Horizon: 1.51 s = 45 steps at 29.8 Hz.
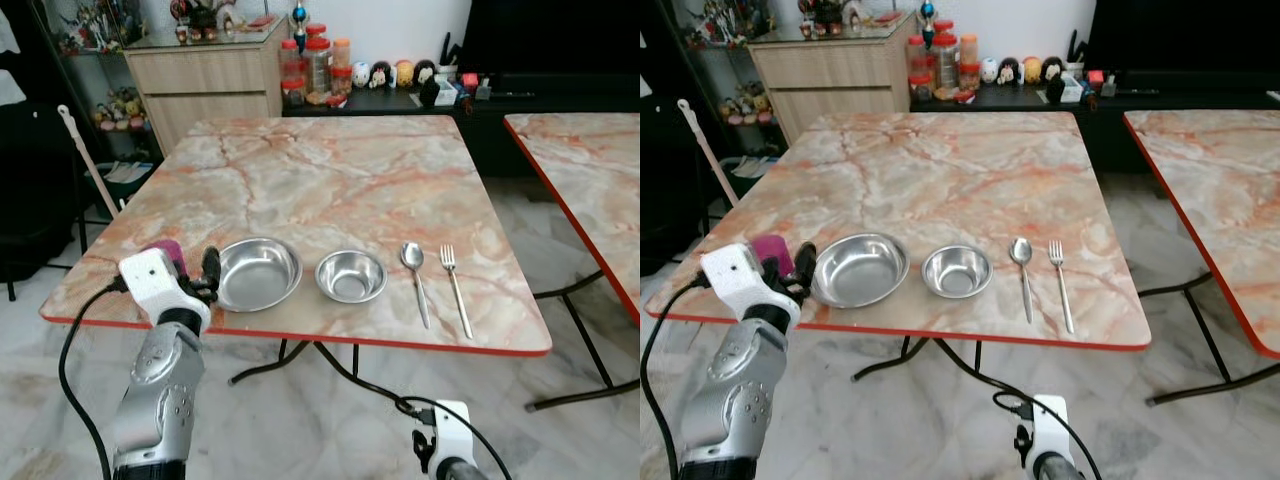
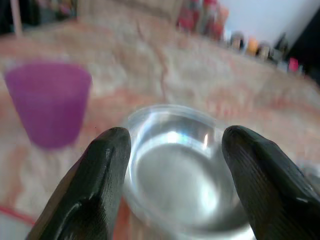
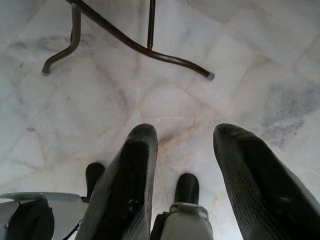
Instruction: Setting the table
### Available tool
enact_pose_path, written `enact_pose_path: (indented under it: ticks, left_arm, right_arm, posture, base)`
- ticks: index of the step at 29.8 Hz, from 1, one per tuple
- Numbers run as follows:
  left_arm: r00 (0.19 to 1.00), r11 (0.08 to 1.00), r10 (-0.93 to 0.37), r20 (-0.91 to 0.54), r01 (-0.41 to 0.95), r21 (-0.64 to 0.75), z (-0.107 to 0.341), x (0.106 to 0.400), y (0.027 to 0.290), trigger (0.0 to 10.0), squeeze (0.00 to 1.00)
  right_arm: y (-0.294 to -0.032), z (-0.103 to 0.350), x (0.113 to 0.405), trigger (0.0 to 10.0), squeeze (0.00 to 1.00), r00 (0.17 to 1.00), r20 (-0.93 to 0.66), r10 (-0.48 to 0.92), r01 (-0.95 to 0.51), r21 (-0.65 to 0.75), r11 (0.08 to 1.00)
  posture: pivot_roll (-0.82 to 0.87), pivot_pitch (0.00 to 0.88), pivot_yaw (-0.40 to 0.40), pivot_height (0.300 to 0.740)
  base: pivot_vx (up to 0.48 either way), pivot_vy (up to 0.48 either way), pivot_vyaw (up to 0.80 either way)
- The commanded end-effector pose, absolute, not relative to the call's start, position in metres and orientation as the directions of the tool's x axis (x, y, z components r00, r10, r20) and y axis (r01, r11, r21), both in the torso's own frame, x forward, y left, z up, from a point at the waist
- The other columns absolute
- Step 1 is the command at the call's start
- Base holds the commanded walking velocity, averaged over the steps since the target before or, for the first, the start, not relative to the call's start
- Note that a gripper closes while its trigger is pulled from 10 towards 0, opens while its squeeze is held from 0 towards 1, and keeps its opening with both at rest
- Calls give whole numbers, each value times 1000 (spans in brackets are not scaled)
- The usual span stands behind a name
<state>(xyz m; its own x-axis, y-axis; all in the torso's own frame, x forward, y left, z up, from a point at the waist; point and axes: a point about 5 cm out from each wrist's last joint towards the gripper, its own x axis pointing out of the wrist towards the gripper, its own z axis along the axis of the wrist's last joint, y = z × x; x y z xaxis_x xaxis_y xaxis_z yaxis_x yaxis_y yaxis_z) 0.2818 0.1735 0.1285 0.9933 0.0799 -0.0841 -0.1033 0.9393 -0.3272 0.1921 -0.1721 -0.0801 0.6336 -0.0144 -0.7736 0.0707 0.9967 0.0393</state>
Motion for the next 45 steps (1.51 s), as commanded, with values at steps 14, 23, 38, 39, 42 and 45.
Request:
enact_pose_path:
  ticks: [14,23,38,39,42,45]
  left_arm:
    - [941,901,149,-303,-256,-350,120,286,178,10000,0]
    - [893,791,199,-404,-390,-472,109,291,177,10000,0]
    - [878,797,159,-452,-384,-465,104,297,169,10000,0]
    - [875,797,168,-454,-392,-460,104,298,169,10000,0]
    - [859,800,177,-481,-410,-437,99,297,168,10000,0]
    - [860,800,177,-479,-409,-440,99,300,165,10000,0]
  right_arm:
    - [-171,-81,191,10000,0,626,-780,-14,84,49,995]
    - [-169,-80,194,10000,0,631,-775,-9,80,54,995]
    - [-171,-81,191,10000,0,626,-779,-22,102,55,993]
    - [-171,-81,191,10000,0,627,-779,-22,103,55,993]
    - [-171,-81,192,10000,0,628,-778,-23,105,55,993]
    - [-172,-80,192,10000,0,631,-776,-27,111,56,992]
  posture:
    - [102,0,81,740]
    - [93,0,82,740]
    - [87,10,83,740]
    - [87,10,83,740]
    - [75,15,84,740]
    - [69,18,83,740]
  base:
    - [0,0,0]
    - [0,0,0]
    - [0,0,0]
    - [0,0,0]
    - [0,0,0]
    - [0,0,0]
